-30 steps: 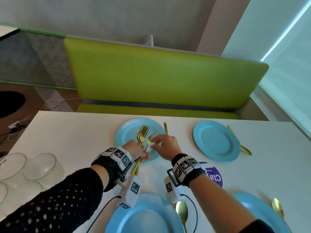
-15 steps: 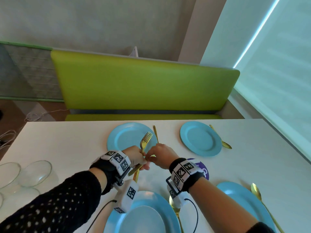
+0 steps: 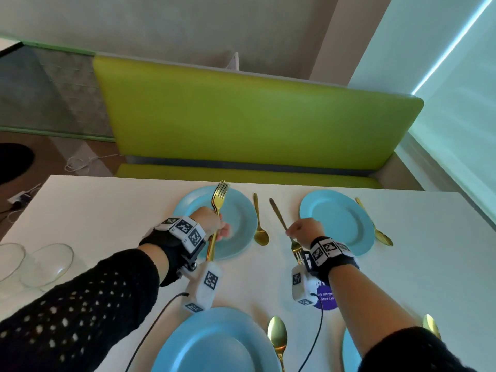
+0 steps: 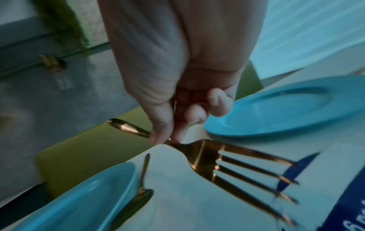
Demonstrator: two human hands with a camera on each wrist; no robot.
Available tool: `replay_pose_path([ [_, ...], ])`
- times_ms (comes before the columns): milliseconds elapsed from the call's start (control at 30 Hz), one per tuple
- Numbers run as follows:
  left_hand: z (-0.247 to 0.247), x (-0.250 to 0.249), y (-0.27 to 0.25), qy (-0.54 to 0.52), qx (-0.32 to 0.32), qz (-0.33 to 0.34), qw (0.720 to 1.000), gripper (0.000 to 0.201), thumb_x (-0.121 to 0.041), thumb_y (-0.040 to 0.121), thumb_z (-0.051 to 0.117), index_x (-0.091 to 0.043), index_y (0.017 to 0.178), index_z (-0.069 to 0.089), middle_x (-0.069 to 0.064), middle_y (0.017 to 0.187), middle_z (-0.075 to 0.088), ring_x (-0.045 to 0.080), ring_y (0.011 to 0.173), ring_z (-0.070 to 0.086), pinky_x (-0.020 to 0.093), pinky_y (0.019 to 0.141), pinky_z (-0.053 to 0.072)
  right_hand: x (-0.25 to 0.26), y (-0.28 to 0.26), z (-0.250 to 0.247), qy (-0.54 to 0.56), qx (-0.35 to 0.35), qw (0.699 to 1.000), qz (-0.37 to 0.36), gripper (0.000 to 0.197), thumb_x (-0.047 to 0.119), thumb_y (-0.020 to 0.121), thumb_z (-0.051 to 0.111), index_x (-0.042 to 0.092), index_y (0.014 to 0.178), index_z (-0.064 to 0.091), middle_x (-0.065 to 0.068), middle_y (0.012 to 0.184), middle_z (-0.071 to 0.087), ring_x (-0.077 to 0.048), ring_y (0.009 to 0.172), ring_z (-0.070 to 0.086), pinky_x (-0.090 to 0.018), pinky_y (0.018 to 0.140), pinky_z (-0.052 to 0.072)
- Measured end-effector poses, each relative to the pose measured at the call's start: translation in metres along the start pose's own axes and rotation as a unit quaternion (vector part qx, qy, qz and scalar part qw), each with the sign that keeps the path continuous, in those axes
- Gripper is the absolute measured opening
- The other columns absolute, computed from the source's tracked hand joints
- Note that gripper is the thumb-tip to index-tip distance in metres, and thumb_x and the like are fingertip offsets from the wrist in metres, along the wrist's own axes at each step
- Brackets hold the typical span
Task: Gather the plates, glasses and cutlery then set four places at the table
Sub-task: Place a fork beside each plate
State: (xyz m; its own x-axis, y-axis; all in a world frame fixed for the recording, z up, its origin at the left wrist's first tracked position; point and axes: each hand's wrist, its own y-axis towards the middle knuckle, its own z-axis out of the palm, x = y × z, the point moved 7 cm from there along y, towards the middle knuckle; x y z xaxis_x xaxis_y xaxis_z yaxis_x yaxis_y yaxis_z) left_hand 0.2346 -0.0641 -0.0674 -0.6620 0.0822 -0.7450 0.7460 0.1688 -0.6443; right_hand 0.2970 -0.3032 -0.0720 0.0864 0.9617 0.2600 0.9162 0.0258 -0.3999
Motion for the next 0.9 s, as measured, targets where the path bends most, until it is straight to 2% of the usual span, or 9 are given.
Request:
replay_pose_path([
  [67,0.001,0.001,0.004,-0.003,0.008,-0.008,1.000,0.024,0.001,0.096,0.043,-0.006,0.073,0.044,0.012,0.072,0.060,0.021,0.063,0.057,0.026,0.054,0.041,-0.015,0.014,0.006,-0.012,0.007,0.998,0.053,0.033,0.028,0.092,0.052,0.006,0.109,0.069,-0.007,0.113,0.067,-0.021,0.101,0.062,-0.029,0.091,0.051],
  [133,0.002,0.003,0.008,-0.015,0.012,-0.013,1.000,0.024,0.000,0.096,0.044,-0.004,0.072,0.047,0.013,0.073,0.061,0.022,0.064,0.058,0.026,0.055,0.042,-0.023,0.025,0.012,-0.005,0.012,0.996,0.089,0.037,0.033,0.093,0.050,0.007,0.115,0.064,-0.006,0.112,0.064,-0.021,0.102,0.060,-0.022,0.078,0.048],
  [267,0.004,0.007,0.016,-0.020,0.007,-0.021,1.000,0.024,-0.001,0.095,0.045,-0.002,0.071,0.049,0.013,0.071,0.061,0.018,0.058,0.060,0.024,0.053,0.043,-0.027,0.043,0.019,-0.018,0.016,0.991,0.135,0.025,0.033,0.091,0.054,0.009,0.092,0.057,-0.005,0.087,0.052,-0.020,0.092,0.059,-0.025,0.075,0.045],
  [333,0.006,0.008,0.018,-0.027,0.009,-0.024,0.999,0.025,-0.001,0.096,0.045,-0.001,0.071,0.049,0.013,0.071,0.060,0.018,0.056,0.059,0.024,0.052,0.042,-0.028,0.048,0.023,0.005,0.011,0.988,0.152,0.021,0.028,0.088,0.059,0.008,0.084,0.053,-0.003,0.074,0.051,-0.021,0.082,0.055,-0.023,0.059,0.042],
  [433,0.009,0.007,0.019,-0.036,0.012,-0.029,0.999,0.022,-0.001,0.095,0.046,-0.001,0.074,0.049,0.014,0.072,0.060,0.020,0.060,0.056,0.025,0.055,0.041,-0.031,0.052,0.026,0.026,0.006,0.986,0.165,0.022,0.024,0.086,0.062,0.007,0.075,0.052,-0.001,0.059,0.042,-0.018,0.063,0.050,-0.022,0.041,0.024],
  [500,0.009,0.006,0.021,-0.039,0.010,-0.031,0.999,0.019,-0.001,0.095,0.046,-0.002,0.076,0.049,0.014,0.073,0.061,0.020,0.061,0.057,0.025,0.055,0.042,-0.033,0.056,0.027,0.044,-0.006,0.984,0.170,0.030,0.022,0.084,0.063,0.008,0.063,0.048,-0.001,0.058,0.042,-0.014,0.050,0.042,-0.022,0.040,0.022],
  [600,0.010,0.002,0.022,-0.046,0.010,-0.030,0.998,0.017,-0.001,0.095,0.046,-0.003,0.078,0.048,0.014,0.073,0.059,0.019,0.060,0.056,0.024,0.054,0.041,-0.037,0.062,0.025,0.081,-0.024,0.980,0.181,0.033,0.019,0.081,0.067,0.009,0.057,0.045,-0.002,0.058,0.046,-0.014,0.048,0.042,-0.021,0.039,0.025],
  [767,0.011,0.002,0.026,-0.052,0.010,-0.033,0.998,0.015,-0.001,0.095,0.047,-0.003,0.079,0.049,0.013,0.073,0.060,0.019,0.061,0.056,0.024,0.055,0.041,-0.045,0.066,0.017,0.144,-0.061,0.968,0.198,0.032,0.017,0.075,0.071,0.009,0.055,0.048,-0.004,0.057,0.050,-0.019,0.050,0.050,-0.020,0.040,0.030],
  [900,0.011,0.005,0.029,-0.059,0.007,-0.039,0.997,0.015,-0.002,0.095,0.048,-0.003,0.080,0.049,0.012,0.073,0.060,0.017,0.058,0.058,0.023,0.054,0.042,-0.050,0.070,0.012,0.163,-0.067,0.963,0.205,0.035,0.021,0.076,0.074,0.009,0.056,0.047,-0.004,0.056,0.048,-0.026,0.066,0.056,-0.021,0.041,0.032],
])
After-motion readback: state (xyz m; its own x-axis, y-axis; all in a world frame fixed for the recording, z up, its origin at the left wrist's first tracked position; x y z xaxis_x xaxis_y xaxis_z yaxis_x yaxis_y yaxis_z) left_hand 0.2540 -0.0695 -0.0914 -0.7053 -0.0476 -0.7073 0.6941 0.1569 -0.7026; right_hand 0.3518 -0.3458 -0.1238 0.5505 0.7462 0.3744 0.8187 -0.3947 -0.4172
